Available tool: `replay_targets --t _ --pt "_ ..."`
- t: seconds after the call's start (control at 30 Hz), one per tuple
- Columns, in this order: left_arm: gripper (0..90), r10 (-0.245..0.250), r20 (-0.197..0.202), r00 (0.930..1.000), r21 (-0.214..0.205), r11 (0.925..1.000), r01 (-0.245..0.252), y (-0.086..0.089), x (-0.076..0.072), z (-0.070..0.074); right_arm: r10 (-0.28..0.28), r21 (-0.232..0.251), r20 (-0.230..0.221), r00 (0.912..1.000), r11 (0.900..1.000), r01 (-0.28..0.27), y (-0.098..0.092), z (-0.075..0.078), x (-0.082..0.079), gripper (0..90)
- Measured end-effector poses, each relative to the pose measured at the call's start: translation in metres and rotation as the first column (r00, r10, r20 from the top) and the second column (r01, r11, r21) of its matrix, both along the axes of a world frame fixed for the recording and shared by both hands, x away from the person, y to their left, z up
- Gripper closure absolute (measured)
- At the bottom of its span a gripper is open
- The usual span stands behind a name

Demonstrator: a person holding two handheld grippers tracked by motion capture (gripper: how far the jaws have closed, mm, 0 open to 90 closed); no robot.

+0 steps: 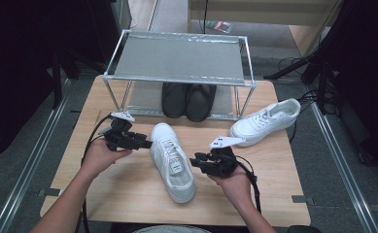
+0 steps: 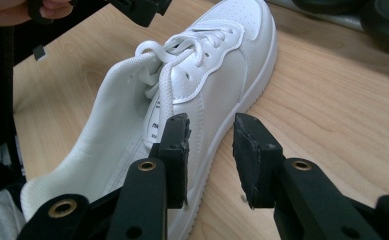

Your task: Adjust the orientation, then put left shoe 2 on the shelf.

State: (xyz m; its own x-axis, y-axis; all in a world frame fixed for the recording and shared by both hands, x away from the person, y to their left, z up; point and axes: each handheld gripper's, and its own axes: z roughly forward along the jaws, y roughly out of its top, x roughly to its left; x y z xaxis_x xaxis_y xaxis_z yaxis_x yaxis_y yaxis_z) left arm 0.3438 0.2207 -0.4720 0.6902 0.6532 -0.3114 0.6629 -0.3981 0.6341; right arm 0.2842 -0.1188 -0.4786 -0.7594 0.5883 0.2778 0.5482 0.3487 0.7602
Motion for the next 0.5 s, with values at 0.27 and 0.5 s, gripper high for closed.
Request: replay_targets --t 0.27,0.5 --pt "49.7 0.007 -0.002 1.0000 -0.008 0.9999 -0.007 0.004 0.000 0.001 -0.035 0.034 0.002 0.9994 0.9988 0.035 0.006 0.003 -0.003 63.7" --pt "48.1 0.010 0.002 0.9999 0.001 0.9999 -0.010 0.005 0.000 0.000 -0.033 0.048 0.028 0.9991 0.9983 0.032 0.017 0.009 -0.008 60.9"
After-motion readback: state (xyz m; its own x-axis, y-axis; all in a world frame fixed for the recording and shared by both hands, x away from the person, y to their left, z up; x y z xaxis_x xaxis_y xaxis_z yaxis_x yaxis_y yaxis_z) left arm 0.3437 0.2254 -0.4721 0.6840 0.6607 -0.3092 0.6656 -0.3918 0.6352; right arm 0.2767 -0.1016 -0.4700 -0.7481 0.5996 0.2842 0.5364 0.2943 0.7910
